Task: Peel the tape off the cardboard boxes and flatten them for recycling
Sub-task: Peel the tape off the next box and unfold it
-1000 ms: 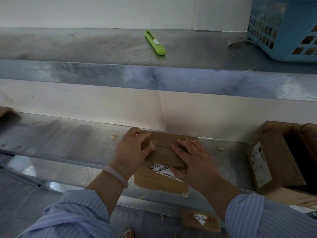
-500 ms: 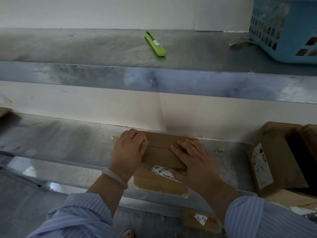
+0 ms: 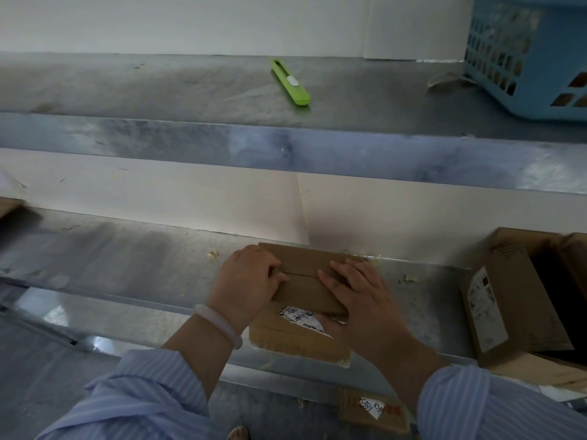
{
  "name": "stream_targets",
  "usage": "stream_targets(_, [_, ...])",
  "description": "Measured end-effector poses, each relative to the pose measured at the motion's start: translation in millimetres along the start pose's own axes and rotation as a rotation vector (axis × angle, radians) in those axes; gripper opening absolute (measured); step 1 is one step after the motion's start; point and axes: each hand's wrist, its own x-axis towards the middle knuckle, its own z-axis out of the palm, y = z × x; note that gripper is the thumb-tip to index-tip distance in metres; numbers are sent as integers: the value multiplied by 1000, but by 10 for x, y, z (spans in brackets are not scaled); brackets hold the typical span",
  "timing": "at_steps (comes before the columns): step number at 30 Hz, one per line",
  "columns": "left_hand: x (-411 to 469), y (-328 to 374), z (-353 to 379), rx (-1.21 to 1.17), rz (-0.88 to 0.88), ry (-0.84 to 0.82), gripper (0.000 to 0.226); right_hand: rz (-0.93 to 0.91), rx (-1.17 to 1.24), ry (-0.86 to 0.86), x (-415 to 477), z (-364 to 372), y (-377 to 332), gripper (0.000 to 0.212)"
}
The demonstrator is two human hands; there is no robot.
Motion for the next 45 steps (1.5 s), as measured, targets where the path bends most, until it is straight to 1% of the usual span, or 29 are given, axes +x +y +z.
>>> stream_targets(2, [7,45,-14,-20,-50,27,10,-6,-4,6,0,8,1,66])
stream_targets(3, [10,64,-21,-30,-71,32,6,-8,-6,12,-2,11,0,67])
stream_targets(5, [15,84,-6,-54,-92,8,12,-13,-4,30,-9,16,-1,66])
stream_targets(7, [12,74,3,-57,-94,-14,10,-11,10,53,-17,13,-7,66])
stream_targets(9, [4,64,10,-27,-122,-41,22,-9,11,61,-15,3,-16,65])
stream_targets(10, [8,55,13,-10,-138,-58,25,-9,7,58,-14,-1,-20,65])
stream_targets(14, [77,49,-24,-17,-166,-155,21,-15,2,52,-24,10,-10,66])
stream_targets(16, [92,36,-18,2,-158,-171,20,-10,3,52,-28,18,-4,67])
stream_targets(18, [82,5,-13,-11,-153,-152,18,-12,4,50,-31,19,2,67])
stream_targets(19, [76,-21,-18,-59,-169,-125,16,-15,0,46,-29,16,5,68])
stream_targets(21, [60,-90,-51,-187,-227,-34,18,-13,-8,34,-26,9,7,68])
stream_targets(23, [21,-159,-93,-209,-242,85,18,-4,-8,18,-23,1,0,67])
stream_targets(26, [-73,-234,-108,-26,-130,241,14,11,-22,-12,-20,-10,-22,67])
stream_targets(28, [-122,-272,-111,63,-22,292,12,11,-30,-18,-23,-18,-26,67])
stream_targets(30, [-143,-319,-121,89,88,275,9,14,-30,-15,-21,-29,-20,67])
stream_targets(32, [-138,-358,-130,27,163,212,2,13,-31,-13,-21,-35,-22,67])
stream_targets(33, [-136,-360,-130,-28,151,166,7,15,-29,-10,-21,-36,-27,67])
stream_targets(35, [-124,-357,-96,-141,50,101,13,18,-19,1,-23,-32,-39,66])
stream_targets(37, [-105,-331,-60,-229,-94,127,15,14,-7,16,-22,-26,-44,66])
stream_targets(38, [-96,-320,-44,-270,-169,140,20,11,-5,25,-22,-23,-39,65])
stream_targets(40, [-71,-304,-25,-292,-257,116,25,6,-4,37,-16,-15,-29,65])
stream_targets(45, [-16,-321,-58,-281,-327,84,9,-2,-3,59,-29,30,-5,64])
